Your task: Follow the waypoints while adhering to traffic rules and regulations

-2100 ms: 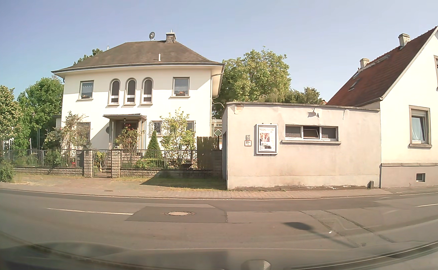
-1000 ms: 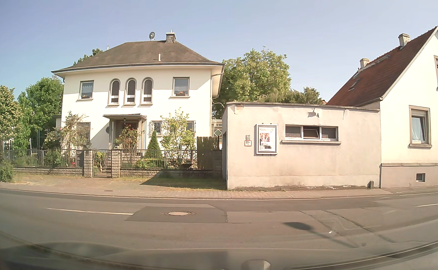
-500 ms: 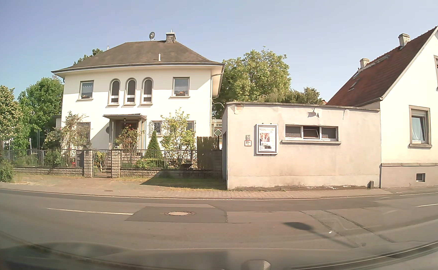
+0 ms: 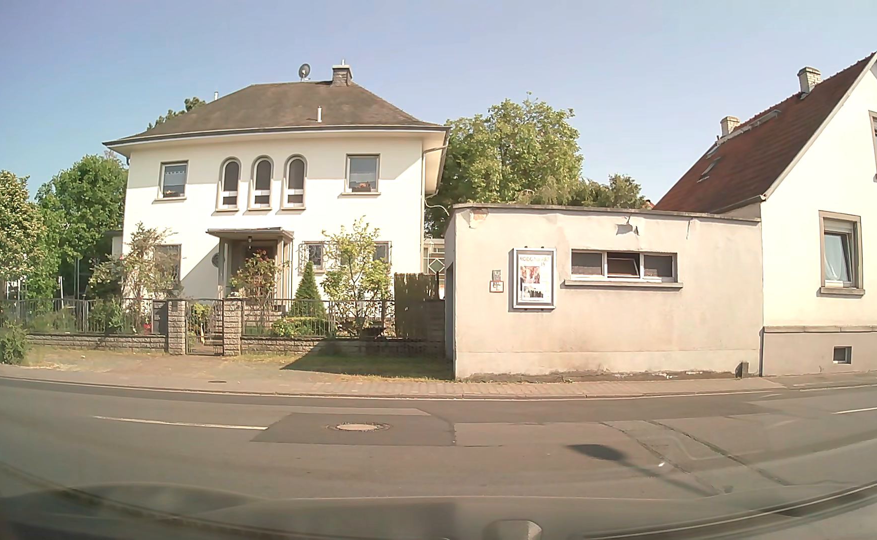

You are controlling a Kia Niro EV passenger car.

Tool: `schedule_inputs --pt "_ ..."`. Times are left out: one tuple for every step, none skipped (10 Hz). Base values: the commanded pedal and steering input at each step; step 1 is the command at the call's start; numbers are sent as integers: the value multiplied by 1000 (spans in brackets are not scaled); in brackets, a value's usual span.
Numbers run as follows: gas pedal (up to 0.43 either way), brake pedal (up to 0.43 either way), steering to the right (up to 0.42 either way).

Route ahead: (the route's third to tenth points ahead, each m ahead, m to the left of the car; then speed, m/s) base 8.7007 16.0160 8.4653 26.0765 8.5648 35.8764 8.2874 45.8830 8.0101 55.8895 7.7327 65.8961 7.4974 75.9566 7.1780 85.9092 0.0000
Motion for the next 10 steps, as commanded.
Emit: schedule_inputs --pt "0 256 -247" --pt "0 250 -247" --pt "0 250 -247" --pt "0 250 -247" --pt "0 256 -247" --pt "0 256 -247" --pt "0 250 -247" --pt "0 250 -247" --pt "0 250 -247" --pt "0 250 -247"
